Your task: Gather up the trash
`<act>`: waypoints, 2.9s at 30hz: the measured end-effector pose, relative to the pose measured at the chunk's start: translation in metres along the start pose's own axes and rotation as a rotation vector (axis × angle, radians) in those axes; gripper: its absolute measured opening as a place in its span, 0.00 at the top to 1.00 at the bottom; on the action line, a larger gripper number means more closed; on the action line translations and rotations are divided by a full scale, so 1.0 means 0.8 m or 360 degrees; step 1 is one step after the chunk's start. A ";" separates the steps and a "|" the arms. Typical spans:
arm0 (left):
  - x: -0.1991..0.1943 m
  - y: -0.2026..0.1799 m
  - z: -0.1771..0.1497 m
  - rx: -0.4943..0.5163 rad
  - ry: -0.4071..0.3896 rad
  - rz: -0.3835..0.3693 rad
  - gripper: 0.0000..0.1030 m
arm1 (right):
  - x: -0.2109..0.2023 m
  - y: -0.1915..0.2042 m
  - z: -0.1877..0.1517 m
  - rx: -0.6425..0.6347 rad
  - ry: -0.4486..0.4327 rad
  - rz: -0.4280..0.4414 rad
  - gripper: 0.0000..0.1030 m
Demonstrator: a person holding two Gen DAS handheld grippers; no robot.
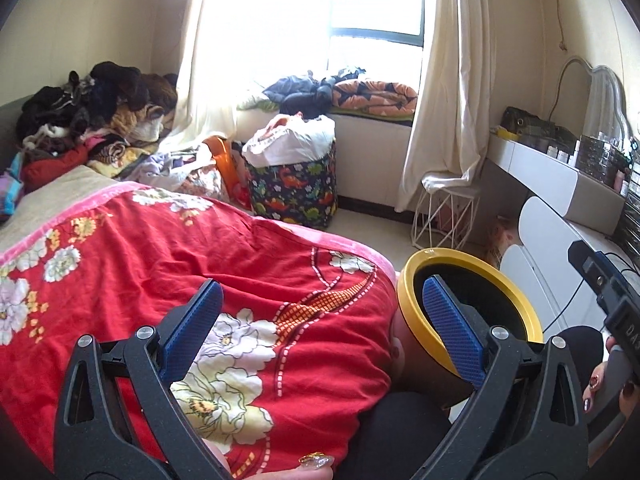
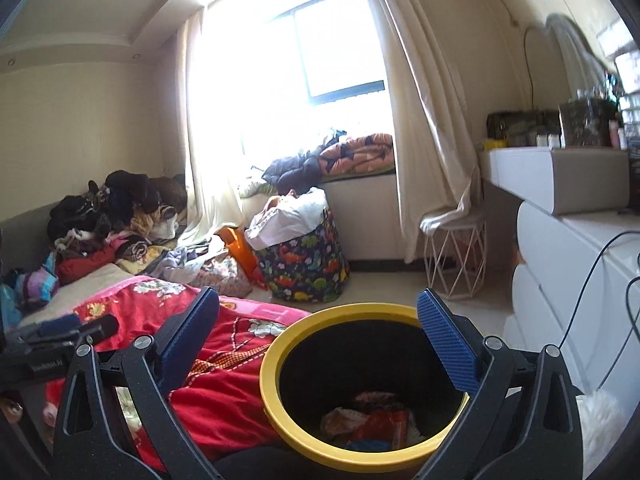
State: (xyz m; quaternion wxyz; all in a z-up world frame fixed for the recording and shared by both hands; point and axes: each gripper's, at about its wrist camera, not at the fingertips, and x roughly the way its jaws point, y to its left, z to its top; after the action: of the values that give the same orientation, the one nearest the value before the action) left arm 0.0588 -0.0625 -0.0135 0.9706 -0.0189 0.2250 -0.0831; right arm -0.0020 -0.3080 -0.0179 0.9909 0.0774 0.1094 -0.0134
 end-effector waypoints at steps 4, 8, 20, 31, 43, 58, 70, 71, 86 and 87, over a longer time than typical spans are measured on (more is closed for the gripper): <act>-0.004 0.003 -0.001 -0.0004 -0.0022 0.0024 0.11 | 0.001 0.008 -0.007 -0.0069 0.0003 0.0018 0.06; -0.004 0.004 -0.003 -0.0006 -0.0021 0.0022 0.11 | 0.003 0.012 -0.010 -0.0093 0.0013 0.0024 0.06; -0.006 0.002 -0.002 -0.0009 -0.0028 0.0025 0.11 | 0.004 0.016 -0.015 -0.0099 0.0024 0.0015 0.06; -0.008 0.003 0.001 -0.0013 -0.0034 0.0036 0.11 | 0.004 0.017 -0.013 -0.0100 0.0021 0.0012 0.06; -0.008 0.002 0.001 -0.0014 -0.0035 0.0037 0.11 | 0.004 0.017 -0.013 -0.0096 0.0020 0.0012 0.06; -0.008 0.003 0.003 -0.0018 -0.0029 0.0040 0.11 | 0.004 0.017 -0.013 -0.0092 0.0022 0.0010 0.06; -0.004 0.004 -0.001 -0.0029 -0.0006 0.0051 0.11 | 0.002 0.016 -0.014 -0.0092 0.0017 0.0006 0.06; -0.004 0.004 -0.002 -0.0031 -0.0004 0.0052 0.11 | 0.002 0.017 -0.014 -0.0093 0.0017 0.0007 0.06; -0.039 0.148 -0.004 -0.0367 0.0009 0.0479 0.11 | 0.054 0.173 0.003 -0.0309 0.0272 0.0677 0.06; -0.046 0.180 -0.011 -0.0419 0.0029 0.0607 0.11 | 0.065 0.210 -0.002 -0.0353 0.0377 0.0815 0.06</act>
State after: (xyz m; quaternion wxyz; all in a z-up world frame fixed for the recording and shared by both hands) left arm 0.0442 0.0854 -0.0161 0.9559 -0.1018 0.2420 0.1316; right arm 0.0559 -0.1420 -0.0054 0.9448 -0.0054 0.2019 0.2582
